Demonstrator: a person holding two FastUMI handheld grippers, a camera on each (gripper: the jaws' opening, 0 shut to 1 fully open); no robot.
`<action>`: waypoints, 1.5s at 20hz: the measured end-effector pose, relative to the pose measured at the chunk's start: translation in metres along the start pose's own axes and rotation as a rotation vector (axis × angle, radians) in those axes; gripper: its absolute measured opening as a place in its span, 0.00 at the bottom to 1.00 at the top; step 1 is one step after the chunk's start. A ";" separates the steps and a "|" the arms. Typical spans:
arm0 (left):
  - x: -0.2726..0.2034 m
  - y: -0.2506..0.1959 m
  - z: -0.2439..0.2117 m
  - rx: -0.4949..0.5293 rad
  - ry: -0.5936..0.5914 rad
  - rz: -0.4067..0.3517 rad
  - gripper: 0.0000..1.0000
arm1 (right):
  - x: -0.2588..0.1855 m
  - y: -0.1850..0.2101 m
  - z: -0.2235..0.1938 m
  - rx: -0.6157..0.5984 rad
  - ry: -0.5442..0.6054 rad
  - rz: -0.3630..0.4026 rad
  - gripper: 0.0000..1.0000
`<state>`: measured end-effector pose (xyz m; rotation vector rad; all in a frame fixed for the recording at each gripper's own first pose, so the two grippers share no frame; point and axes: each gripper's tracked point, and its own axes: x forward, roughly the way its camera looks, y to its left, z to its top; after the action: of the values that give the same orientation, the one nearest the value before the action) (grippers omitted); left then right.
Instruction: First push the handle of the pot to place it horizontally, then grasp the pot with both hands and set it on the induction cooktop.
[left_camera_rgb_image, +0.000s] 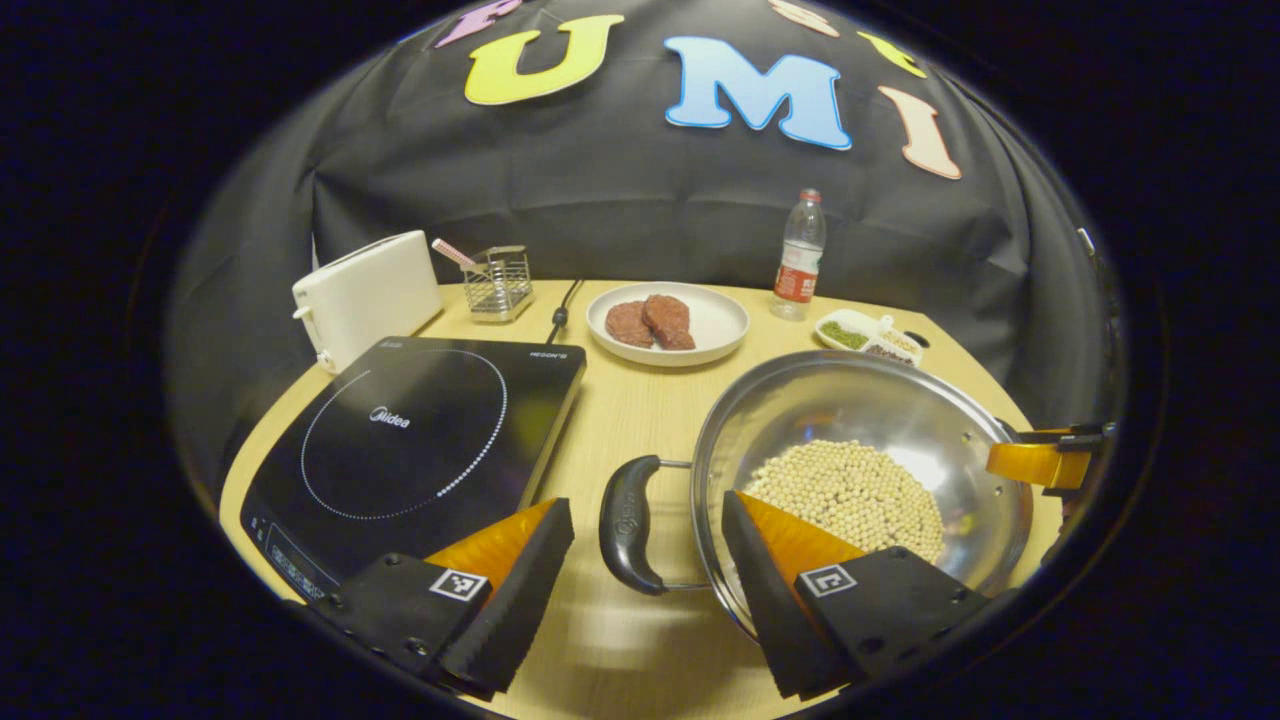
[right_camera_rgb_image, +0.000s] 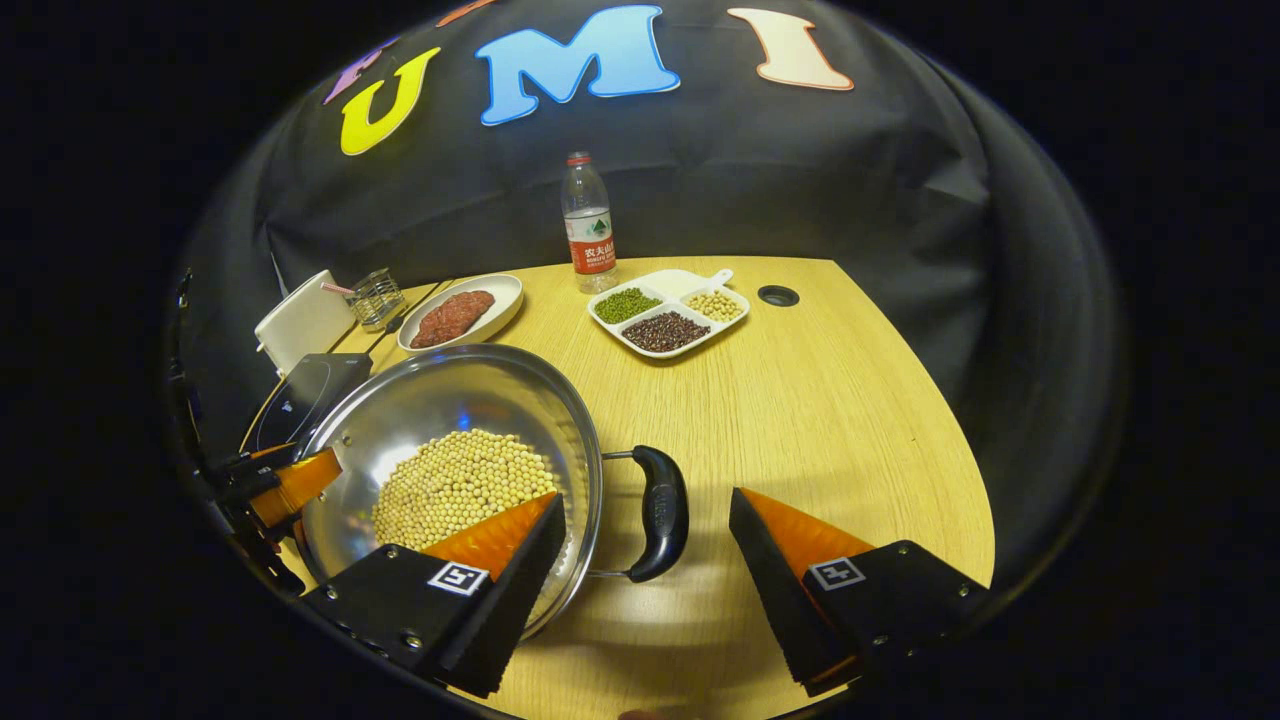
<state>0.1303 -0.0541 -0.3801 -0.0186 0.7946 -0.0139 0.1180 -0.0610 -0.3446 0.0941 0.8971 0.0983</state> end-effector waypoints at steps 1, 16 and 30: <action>0.003 0.000 -0.001 0.004 0.007 -0.002 0.98 | 0.002 -0.001 -0.001 0.009 0.011 -0.002 1.00; 0.013 -0.006 -0.004 -0.027 0.038 0.008 0.64 | 0.004 0.010 0.000 -0.021 0.015 -0.028 0.50; -0.033 0.066 0.055 0.016 -0.031 -0.045 0.64 | -0.052 0.084 0.019 0.043 -0.019 -0.066 0.50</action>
<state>0.1469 0.0128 -0.3197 -0.0217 0.7629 -0.0623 0.0968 0.0154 -0.2823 0.1052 0.8822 0.0167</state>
